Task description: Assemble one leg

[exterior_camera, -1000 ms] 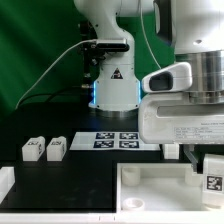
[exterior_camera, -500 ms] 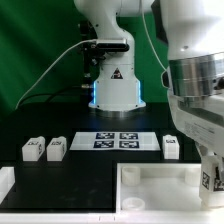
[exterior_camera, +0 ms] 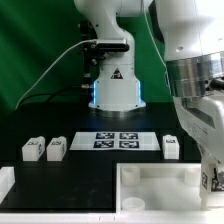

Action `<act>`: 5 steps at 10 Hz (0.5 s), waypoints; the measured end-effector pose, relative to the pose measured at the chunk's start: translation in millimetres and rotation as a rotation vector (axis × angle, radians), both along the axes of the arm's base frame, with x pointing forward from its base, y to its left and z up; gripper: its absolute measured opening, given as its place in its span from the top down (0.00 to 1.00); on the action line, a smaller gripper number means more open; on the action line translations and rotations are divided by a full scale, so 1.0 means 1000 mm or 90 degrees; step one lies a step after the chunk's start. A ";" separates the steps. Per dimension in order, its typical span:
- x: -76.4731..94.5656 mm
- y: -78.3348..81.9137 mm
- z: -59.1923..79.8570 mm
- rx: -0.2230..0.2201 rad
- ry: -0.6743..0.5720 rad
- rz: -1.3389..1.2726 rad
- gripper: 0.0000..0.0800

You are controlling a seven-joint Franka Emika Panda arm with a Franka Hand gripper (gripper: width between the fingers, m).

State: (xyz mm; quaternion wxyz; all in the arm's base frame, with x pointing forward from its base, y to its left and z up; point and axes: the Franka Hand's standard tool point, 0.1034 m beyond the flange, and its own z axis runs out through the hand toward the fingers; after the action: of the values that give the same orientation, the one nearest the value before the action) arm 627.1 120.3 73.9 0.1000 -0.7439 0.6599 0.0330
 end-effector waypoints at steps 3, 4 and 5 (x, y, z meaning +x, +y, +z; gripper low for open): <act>-0.001 0.000 -0.002 -0.037 -0.062 0.311 0.20; -0.002 0.003 -0.002 -0.043 -0.076 0.394 0.20; -0.001 0.001 -0.002 -0.049 -0.089 0.457 0.19</act>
Offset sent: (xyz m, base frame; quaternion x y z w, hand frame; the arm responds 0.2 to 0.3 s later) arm -0.0172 0.0199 -0.0061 -0.0257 -0.0207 -0.3496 0.9363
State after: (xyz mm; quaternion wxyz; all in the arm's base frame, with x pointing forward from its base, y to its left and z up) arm 626.0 120.9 71.5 0.0985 -0.9319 0.3490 -0.0096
